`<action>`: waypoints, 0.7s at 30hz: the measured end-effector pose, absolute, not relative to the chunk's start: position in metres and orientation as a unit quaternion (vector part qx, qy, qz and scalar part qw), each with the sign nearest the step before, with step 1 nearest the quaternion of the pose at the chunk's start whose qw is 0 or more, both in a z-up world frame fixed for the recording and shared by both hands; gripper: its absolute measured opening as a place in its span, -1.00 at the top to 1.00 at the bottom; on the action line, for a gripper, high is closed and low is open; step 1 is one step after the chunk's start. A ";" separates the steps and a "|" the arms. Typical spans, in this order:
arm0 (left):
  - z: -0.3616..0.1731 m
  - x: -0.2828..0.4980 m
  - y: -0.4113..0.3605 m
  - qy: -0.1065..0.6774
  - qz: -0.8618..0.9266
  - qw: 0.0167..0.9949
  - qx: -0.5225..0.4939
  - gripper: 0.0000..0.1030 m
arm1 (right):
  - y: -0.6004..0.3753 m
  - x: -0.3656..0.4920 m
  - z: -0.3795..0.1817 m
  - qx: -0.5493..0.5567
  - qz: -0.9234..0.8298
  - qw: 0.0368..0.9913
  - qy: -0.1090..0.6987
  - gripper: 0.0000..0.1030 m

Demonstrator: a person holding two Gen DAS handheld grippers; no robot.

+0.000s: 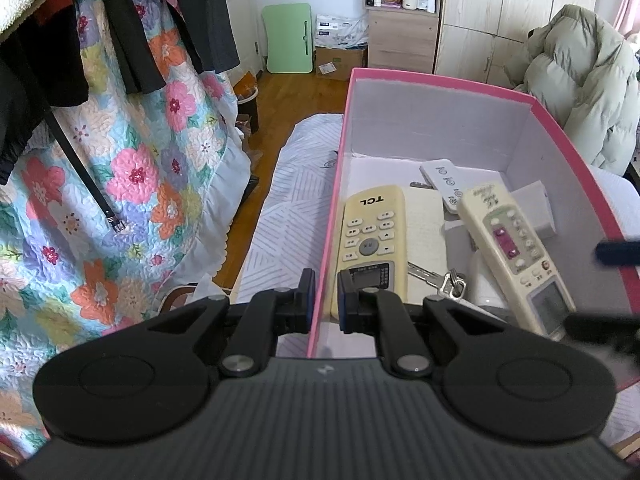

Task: Organize rigid objects

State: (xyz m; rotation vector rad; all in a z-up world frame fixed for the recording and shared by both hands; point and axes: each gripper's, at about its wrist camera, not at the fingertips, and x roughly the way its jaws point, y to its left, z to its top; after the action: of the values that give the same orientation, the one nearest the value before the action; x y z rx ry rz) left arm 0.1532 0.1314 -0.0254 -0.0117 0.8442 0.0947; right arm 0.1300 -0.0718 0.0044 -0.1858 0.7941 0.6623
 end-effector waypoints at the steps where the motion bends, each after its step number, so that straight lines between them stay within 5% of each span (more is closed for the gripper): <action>1: -0.026 0.154 0.132 0.409 0.045 0.912 -0.006 0.80 | -0.080 0.126 0.009 -0.079 0.315 0.873 0.363 -0.26; 21: 0.010 0.104 0.113 0.373 0.072 0.925 0.019 0.79 | -0.134 0.081 0.009 0.001 0.267 0.920 0.287 -0.26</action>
State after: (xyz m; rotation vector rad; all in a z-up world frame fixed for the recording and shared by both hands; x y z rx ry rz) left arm 0.1041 0.1131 0.0095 0.0398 0.7655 0.1485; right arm 0.0808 -0.1339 0.0086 0.0013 0.5893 0.5485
